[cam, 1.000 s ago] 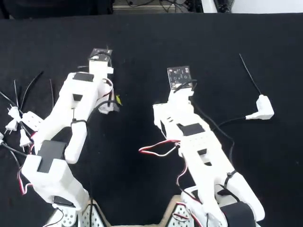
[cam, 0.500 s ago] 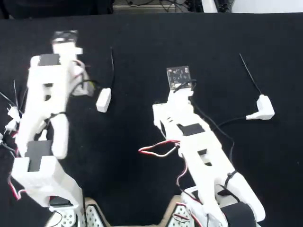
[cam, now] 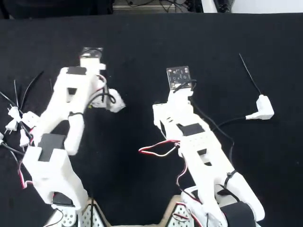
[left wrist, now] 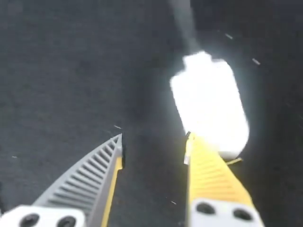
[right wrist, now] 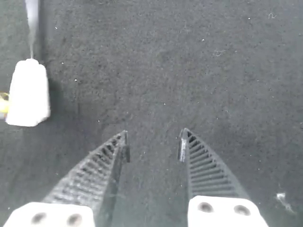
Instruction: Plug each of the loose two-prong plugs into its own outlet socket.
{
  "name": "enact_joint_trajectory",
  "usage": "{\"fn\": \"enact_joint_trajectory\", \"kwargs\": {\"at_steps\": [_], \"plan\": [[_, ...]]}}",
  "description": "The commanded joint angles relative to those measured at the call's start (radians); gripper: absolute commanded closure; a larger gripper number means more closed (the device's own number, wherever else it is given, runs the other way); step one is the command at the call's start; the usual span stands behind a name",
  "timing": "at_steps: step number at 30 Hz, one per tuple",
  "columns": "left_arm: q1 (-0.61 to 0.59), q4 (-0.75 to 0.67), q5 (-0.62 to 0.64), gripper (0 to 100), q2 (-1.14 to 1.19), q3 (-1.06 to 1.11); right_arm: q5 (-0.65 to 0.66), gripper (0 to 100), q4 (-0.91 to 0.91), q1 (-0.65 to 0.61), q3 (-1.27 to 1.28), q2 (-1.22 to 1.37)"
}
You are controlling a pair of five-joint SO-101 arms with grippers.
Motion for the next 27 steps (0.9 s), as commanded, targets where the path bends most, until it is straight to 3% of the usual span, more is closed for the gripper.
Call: {"fn": "enact_joint_trajectory", "kwargs": {"at_steps": [1,8,13,17,27], "plan": [[0.044,0.021,0.006,79,-0.087,-0.005,-0.002,83.2,-0.029,-0.018,-0.027,-0.030],[-0.067,-0.035,0.005,79,-0.160,-0.053,-0.002,83.2,-0.031,-0.018,-0.027,-0.030],[-0.134,-0.287,0.006,79,-0.087,-0.056,-0.002,83.2,-0.031,-0.018,-0.027,-0.030],[-0.130,-0.382,0.008,79,0.058,-0.105,-0.002,83.2,-0.031,-0.018,-0.027,-0.030],[-0.090,-0.331,0.118,79,0.348,-0.484,-0.002,83.2,-0.120,-0.020,0.028,-0.030]]}}
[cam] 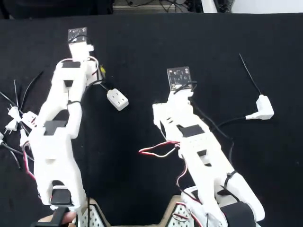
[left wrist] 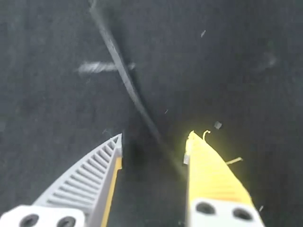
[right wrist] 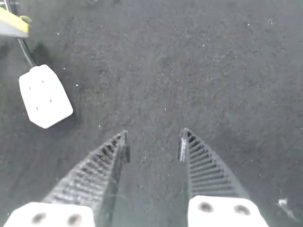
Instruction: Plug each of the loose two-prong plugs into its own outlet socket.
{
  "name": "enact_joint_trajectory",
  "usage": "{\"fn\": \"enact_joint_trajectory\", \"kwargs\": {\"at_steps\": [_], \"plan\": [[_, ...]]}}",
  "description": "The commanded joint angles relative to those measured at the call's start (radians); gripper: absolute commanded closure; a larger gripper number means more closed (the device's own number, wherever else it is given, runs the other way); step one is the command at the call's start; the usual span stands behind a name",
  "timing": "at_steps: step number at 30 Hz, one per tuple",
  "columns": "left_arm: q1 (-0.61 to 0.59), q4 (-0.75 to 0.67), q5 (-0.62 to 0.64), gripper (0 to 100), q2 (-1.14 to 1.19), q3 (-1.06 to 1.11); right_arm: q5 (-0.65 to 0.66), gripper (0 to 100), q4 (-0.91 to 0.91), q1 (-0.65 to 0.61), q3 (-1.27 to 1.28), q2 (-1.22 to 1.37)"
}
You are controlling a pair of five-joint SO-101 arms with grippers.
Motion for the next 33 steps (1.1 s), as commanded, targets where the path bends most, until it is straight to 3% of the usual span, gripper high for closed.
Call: {"fn": "enact_joint_trajectory", "kwargs": {"at_steps": [1,6,13,22,29,33], "plan": [[0.012,0.044,0.014,79,0.040,-0.179,-0.002,83.2,-0.046,-0.020,0.002,-0.030],[-0.005,0.186,0.000,79,0.141,-0.285,-0.002,83.2,-0.046,-0.020,0.002,-0.030],[-0.019,0.506,-0.137,79,0.170,-0.438,-0.002,83.2,-0.046,-0.020,0.001,-0.030],[-0.021,0.763,-0.138,79,0.161,-0.472,-0.002,83.2,-0.046,-0.020,0.002,-0.030],[-0.021,0.870,-0.180,79,0.158,-0.478,-0.002,83.2,-0.046,-0.020,0.002,-0.030],[-0.016,0.872,-0.167,79,0.160,-0.622,-0.002,83.2,-0.046,-0.020,0.004,-0.030]]}}
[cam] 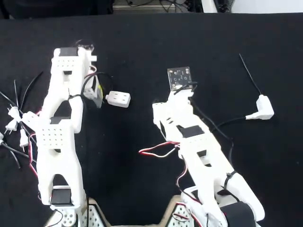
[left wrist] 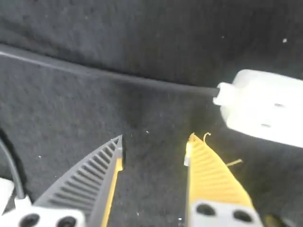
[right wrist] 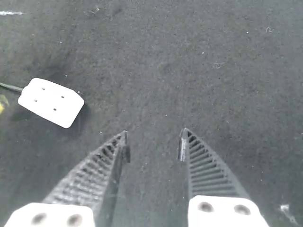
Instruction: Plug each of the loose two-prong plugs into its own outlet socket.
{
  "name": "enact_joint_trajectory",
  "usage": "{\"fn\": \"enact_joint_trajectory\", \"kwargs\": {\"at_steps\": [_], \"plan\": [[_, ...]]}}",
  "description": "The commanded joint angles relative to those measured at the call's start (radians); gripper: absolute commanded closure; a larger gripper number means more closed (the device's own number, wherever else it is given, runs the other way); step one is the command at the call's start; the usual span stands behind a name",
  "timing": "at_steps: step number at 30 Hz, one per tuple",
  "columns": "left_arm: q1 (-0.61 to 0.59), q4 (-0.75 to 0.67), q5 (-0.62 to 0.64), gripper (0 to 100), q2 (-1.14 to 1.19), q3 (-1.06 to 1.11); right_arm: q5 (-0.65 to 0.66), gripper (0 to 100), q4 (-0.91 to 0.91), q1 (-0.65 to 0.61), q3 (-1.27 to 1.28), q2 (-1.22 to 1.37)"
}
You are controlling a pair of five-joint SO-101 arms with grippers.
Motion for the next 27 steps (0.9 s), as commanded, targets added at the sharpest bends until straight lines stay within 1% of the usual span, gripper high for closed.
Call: {"fn": "enact_joint_trajectory", "kwargs": {"at_steps": [1,3,6,9,12,14,20,23,27], "plan": [[-0.005,0.002,0.014,79,-0.020,-0.182,-0.002,83.2,-0.025,-0.020,-0.004,-0.030],[-0.004,-0.026,0.040,79,-0.011,-0.254,-0.002,83.2,-0.025,-0.020,-0.004,-0.030],[-0.007,-0.118,0.038,79,0.038,-0.263,-0.002,83.2,-0.025,-0.020,-0.004,-0.030],[-0.018,-0.176,0.038,79,0.115,-0.266,-0.002,83.2,-0.025,-0.020,-0.004,-0.030],[-0.025,-0.190,0.044,79,0.183,-0.272,-0.002,83.2,-0.025,-0.020,-0.004,-0.030],[-0.022,-0.172,0.046,79,0.207,-0.272,-0.002,83.2,-0.025,-0.020,-0.004,-0.030],[-0.001,-0.025,0.044,79,0.166,-0.272,-0.002,83.2,-0.025,-0.020,-0.007,-0.030],[0.001,0.008,0.044,79,0.149,-0.271,-0.002,83.2,-0.025,-0.020,-0.007,-0.030],[0.048,0.041,0.046,79,0.133,-0.271,-0.002,83.2,-0.025,-0.021,-0.004,-0.030]]}}
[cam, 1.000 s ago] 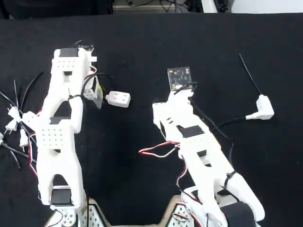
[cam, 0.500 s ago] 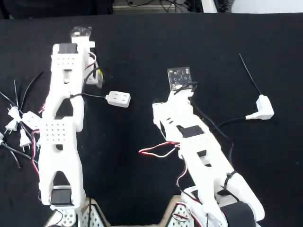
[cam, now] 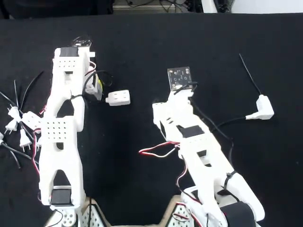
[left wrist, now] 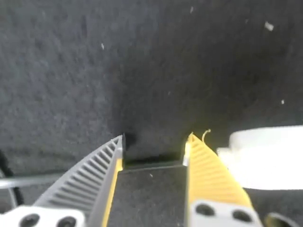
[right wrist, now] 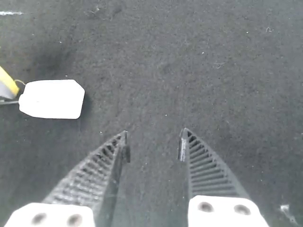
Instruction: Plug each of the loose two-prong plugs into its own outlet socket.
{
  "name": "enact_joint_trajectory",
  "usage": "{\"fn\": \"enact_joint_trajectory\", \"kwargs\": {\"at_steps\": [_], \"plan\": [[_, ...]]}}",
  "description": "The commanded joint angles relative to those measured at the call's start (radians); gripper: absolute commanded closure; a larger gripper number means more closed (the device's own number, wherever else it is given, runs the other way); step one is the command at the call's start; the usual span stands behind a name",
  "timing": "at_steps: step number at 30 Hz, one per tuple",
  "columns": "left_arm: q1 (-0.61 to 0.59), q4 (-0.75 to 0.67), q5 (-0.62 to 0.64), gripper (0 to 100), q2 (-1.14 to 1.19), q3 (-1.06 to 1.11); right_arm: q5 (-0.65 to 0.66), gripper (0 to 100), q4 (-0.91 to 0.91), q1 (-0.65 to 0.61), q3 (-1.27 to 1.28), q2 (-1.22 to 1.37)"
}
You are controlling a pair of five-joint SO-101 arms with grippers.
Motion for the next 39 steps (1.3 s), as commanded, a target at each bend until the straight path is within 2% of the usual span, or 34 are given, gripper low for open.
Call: {"fn": "enact_joint_trajectory", "kwargs": {"at_steps": [1,8,13,17,25,35,39], "plan": [[0.064,0.029,0.006,79,-0.081,-0.035,-0.002,83.2,-0.025,-0.032,-0.002,-0.030],[0.124,-0.068,0.008,79,-0.068,-0.168,-0.002,83.2,-0.025,-0.078,0.015,-0.030],[0.120,-0.192,0.008,79,-0.068,-0.128,-0.002,83.2,-0.025,-0.084,0.018,-0.031],[0.143,-0.230,0.008,79,-0.068,-0.061,-0.002,83.2,-0.025,-0.084,0.016,-0.031],[0.179,-0.120,0.008,79,-0.080,-0.039,-0.002,83.2,-0.025,-0.084,0.018,-0.031],[0.188,-0.057,0.020,79,-0.081,-0.030,-0.002,83.2,-0.025,-0.086,0.018,-0.031],[0.191,-0.028,0.029,79,-0.081,-0.039,-0.002,83.2,-0.020,-0.123,0.019,-0.031]]}}
